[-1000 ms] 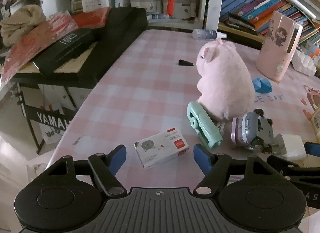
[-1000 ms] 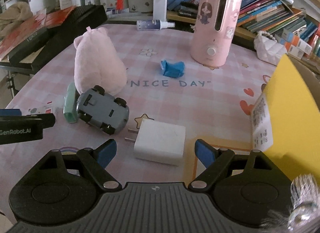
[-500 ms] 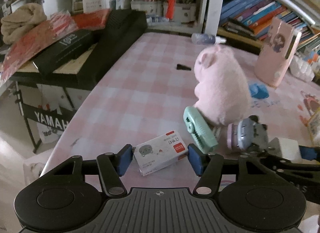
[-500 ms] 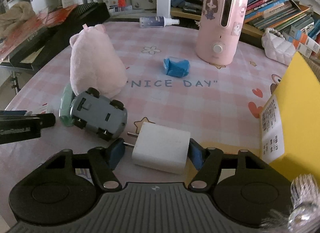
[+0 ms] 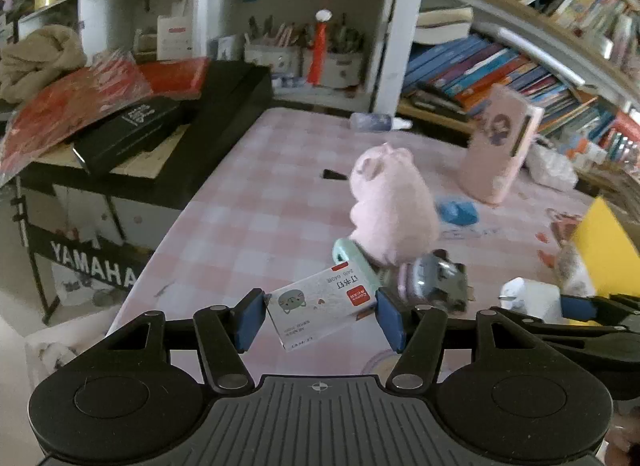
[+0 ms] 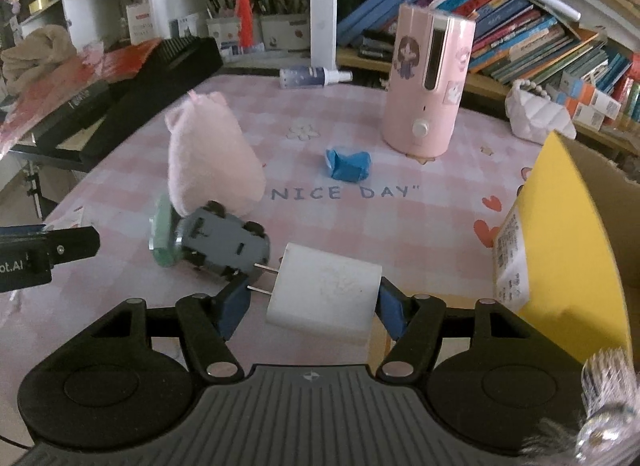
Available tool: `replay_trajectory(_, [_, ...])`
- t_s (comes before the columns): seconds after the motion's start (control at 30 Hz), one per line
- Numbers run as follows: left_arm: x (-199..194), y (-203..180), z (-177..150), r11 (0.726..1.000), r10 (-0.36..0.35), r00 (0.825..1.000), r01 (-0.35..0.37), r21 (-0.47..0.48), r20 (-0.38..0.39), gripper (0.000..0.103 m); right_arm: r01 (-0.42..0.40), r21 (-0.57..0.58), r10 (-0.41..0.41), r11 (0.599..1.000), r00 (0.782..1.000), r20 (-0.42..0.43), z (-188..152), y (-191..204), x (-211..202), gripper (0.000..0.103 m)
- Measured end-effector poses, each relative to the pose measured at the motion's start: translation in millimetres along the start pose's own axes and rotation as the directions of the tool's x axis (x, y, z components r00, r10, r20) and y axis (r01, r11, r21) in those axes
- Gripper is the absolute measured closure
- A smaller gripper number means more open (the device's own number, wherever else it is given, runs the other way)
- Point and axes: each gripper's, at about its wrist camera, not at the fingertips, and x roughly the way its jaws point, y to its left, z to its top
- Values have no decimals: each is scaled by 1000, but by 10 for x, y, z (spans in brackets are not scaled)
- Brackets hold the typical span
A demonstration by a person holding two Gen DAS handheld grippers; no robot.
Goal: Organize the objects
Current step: 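Grasp the small white-red box with the left tool while the right tool grasps the white charger, then lift the small box and charger and carry them toward the yellow box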
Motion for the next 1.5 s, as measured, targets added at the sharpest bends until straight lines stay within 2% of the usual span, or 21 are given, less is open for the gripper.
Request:
replay_trajectory(0.3, [-390,61,-206,997,-63,998,61,45,31,43,19,22,-20,1000,999,39,-184,160,-439,38])
replay_trajectory(0.7, [-916,206,-542,991,-109,994,106,78,32,43,23,45,-25,999,999,41,-606,462,-946,38])
replay_trajectory(1.0, [-1245,223,-764,983,-151,988,146,114,38,43,40,105,-44,994,998,36,-939,490,-1331,38])
replay_trajectory(1.23, [-1373,96,-915,960,-217,976,211,182,15,43,73,140,-78,987,997,29,-1229,517,-1576,38])
replay_trajectory(1.5, [-1487,-108,-1042,920,-298,954,291,262,-11,43,143,235,-151,961,988,15,-1532,427,-1848,38])
